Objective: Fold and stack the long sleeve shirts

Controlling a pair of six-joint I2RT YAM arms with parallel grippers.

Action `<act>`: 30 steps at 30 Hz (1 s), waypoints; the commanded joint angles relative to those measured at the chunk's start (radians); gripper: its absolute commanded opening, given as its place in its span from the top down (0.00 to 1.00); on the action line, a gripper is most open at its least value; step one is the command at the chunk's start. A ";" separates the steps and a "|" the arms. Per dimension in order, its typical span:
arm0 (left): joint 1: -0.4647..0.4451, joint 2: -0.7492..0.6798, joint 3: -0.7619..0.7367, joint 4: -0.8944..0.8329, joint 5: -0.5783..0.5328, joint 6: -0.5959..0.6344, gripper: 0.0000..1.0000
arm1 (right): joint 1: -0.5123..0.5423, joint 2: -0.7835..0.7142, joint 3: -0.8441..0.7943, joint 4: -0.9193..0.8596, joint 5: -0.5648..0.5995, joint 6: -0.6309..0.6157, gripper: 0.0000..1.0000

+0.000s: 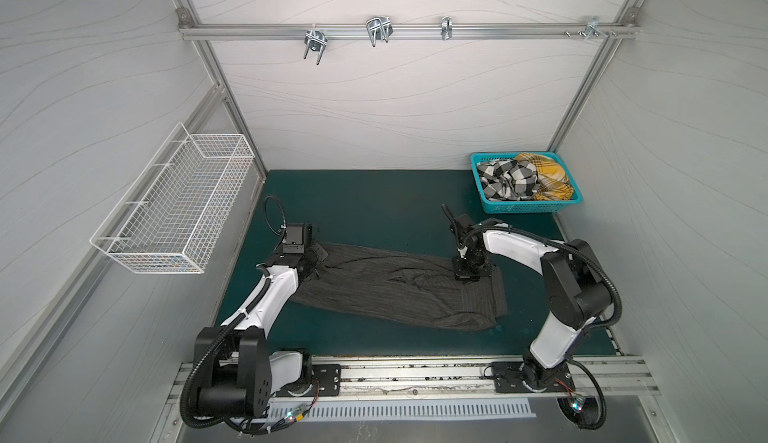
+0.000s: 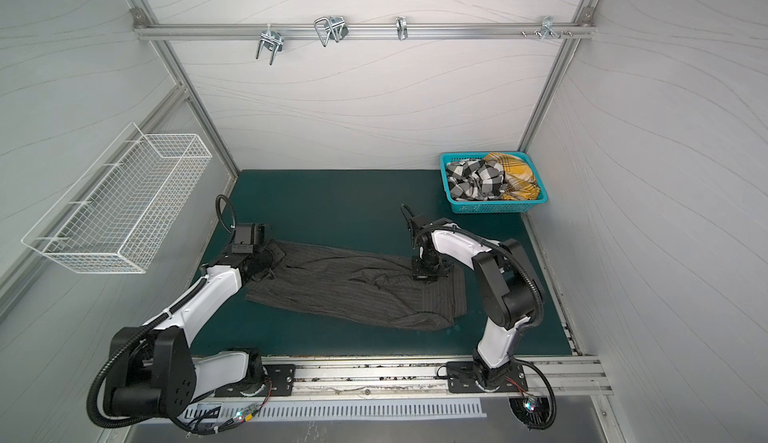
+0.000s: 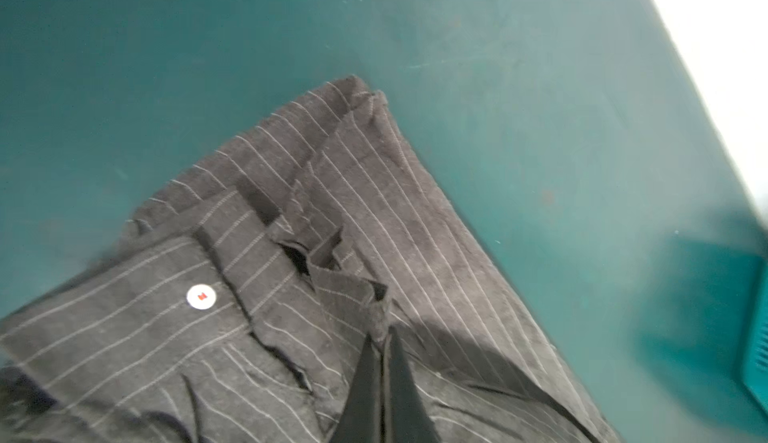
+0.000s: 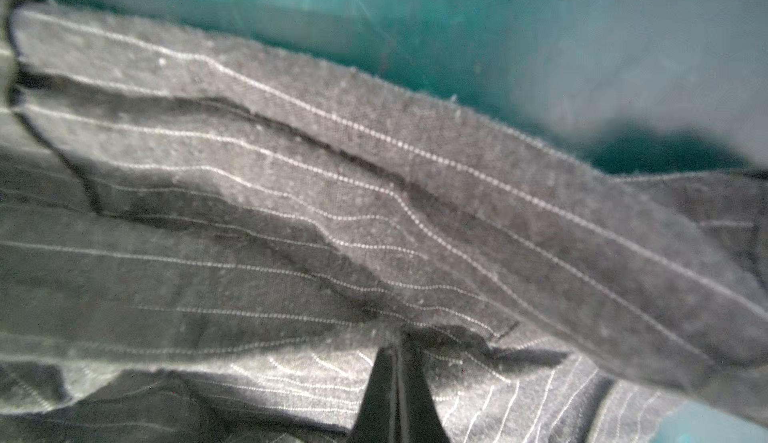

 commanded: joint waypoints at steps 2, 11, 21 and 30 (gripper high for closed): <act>0.005 -0.091 0.007 0.169 0.052 0.006 1.00 | -0.013 -0.018 0.007 -0.040 0.000 -0.014 1.00; 0.057 -0.134 -0.212 0.433 0.016 -0.029 1.00 | -0.012 -0.006 0.013 -0.046 -0.010 -0.030 1.00; 0.088 -0.020 -0.050 -0.036 -0.110 -0.115 0.45 | 0.004 -0.046 0.053 -0.082 -0.047 -0.022 0.52; -0.029 0.108 0.241 -0.280 -0.116 -0.061 0.39 | 0.117 -0.208 0.062 -0.258 0.017 0.052 0.37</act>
